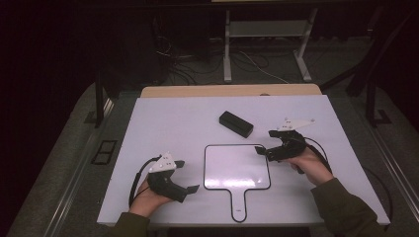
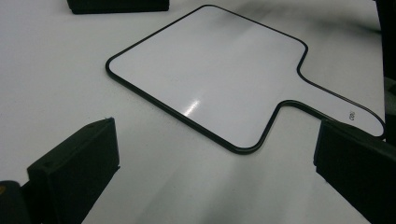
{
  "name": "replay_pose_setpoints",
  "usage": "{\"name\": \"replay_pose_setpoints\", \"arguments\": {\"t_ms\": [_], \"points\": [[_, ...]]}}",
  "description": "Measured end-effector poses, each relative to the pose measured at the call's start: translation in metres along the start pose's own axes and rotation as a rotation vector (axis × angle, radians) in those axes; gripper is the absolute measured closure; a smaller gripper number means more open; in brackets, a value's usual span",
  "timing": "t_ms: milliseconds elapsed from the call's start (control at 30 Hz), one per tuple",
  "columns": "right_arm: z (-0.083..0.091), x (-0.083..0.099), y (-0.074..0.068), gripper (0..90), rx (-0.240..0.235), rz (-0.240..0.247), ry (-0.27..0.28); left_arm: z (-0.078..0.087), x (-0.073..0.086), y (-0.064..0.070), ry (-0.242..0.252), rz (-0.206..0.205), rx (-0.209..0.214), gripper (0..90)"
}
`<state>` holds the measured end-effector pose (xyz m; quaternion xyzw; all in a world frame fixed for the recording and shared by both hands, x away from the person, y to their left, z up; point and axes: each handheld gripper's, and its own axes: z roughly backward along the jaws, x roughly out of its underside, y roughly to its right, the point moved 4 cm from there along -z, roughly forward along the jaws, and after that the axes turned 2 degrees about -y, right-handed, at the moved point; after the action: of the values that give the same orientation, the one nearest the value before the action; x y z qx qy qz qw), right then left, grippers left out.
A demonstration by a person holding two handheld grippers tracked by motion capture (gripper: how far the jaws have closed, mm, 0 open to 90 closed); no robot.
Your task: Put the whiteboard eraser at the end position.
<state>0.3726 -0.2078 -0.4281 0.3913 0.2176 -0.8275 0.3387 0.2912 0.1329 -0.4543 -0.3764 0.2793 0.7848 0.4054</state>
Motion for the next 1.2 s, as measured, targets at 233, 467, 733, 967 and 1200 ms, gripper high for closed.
{"name": "replay_pose_setpoints", "arguments": {"t_ms": [233,467,733,967,1200], "points": [[0.01,0.019,-0.007,12.9,0.02,0.002,0.005,0.001,0.0,0.0,0.0,-0.004,-0.005,0.0],[0.024,0.034,-0.012,13.0,0.039,-0.001,0.027,0.001,0.0,0.0,0.001,-0.005,-0.004,0.0],[0.037,0.051,-0.014,12.9,0.05,-0.013,0.042,0.002,-0.001,0.001,0.006,-0.001,-0.001,0.0],[0.049,0.065,-0.015,13.0,0.046,-0.026,0.052,0.002,-0.002,0.002,0.007,-0.005,-0.002,0.0],[0.059,0.083,-0.015,13.0,0.039,-0.036,0.048,0.002,-0.001,0.002,-0.001,-0.006,0.0,0.0]]}}
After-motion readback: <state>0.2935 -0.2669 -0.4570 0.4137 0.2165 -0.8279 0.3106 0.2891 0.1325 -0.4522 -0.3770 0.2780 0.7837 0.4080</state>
